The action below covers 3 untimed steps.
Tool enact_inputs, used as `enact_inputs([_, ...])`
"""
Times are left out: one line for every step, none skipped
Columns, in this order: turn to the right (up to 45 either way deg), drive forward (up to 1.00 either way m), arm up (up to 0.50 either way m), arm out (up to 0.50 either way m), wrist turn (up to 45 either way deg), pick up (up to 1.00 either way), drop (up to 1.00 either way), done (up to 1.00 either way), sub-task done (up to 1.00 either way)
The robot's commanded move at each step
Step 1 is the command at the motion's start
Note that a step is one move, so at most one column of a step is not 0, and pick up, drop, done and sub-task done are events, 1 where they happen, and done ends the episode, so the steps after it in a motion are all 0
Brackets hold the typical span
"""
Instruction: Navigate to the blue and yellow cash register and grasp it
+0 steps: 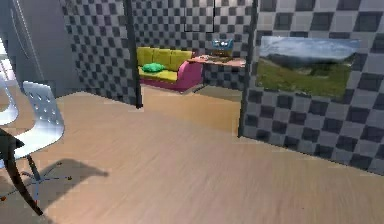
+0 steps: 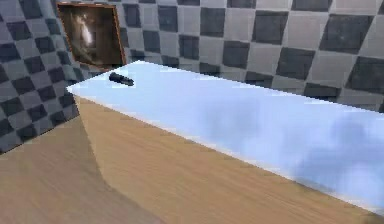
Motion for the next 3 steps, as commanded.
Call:
enact_inputs([0.0,1.0,0.0,0.0,0.0,0.0,0.0,0.0,0.0])
enact_inputs([0.0,1.0,0.0,0.0,0.0,0.0,0.0,0.0,0.0])
enact_inputs([-3.0,0.0,0.0,0.0,0.0,0.0,0.0,0.0,0.0])
